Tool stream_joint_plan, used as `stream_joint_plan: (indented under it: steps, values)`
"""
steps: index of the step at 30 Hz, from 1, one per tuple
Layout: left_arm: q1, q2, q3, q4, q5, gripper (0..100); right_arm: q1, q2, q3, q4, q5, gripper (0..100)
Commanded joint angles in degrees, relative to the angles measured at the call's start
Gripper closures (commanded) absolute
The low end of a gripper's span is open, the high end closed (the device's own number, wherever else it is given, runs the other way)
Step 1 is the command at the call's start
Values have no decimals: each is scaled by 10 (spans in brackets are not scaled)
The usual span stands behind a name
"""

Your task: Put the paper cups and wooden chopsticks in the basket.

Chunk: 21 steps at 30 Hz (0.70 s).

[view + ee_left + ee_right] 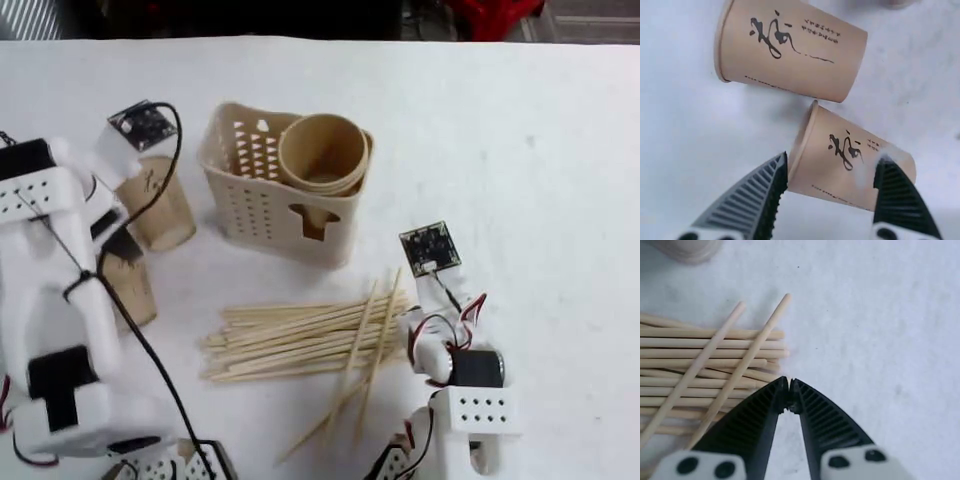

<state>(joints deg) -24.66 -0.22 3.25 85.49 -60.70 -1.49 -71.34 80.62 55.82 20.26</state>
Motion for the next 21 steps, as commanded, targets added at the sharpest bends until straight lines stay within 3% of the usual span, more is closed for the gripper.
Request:
stream_joint_plan:
  steps: [1,12,15,21]
  values:
    - [-15,73,-69,-5,14,717,-1,-4,-3,3,4,981]
    - [-29,235,-245,127,11,720,-1,-5,-3,3,4,981]
    - [-28,255,-259,169,14,771,-1,-5,-3,3,4,981]
    - [-39,255,-234,169,15,902,-1,-5,-3,3,4,981]
